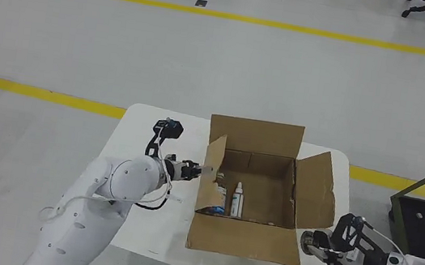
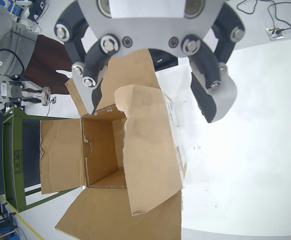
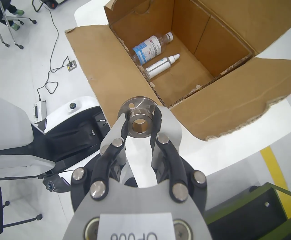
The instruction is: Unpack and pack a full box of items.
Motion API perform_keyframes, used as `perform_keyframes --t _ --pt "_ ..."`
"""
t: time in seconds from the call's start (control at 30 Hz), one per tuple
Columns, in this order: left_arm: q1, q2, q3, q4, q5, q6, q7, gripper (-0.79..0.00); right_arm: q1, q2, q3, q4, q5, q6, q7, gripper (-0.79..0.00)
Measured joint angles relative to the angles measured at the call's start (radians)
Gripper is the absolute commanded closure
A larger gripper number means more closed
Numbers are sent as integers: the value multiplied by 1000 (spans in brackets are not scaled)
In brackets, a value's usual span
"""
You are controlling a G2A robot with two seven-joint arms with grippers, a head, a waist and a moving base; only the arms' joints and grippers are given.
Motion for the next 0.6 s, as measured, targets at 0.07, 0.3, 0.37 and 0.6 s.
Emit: perform_keyframes --t 0.07,0.3,0.37,0.6 --pt "0 0 0 1 -3 0 0 -785 2 0 -3 2 3 1 2 0" --pt "0 0 0 1 -2 0 0 -785 1 0 -2 2 2 0 1 0" --pt "0 0 0 1 -2 0 0 -785 1 0 -2 2 2 0 1 0" --pt "0 0 0 1 -2 0 0 -785 46 0 -64 11 -46 48 -67 0"
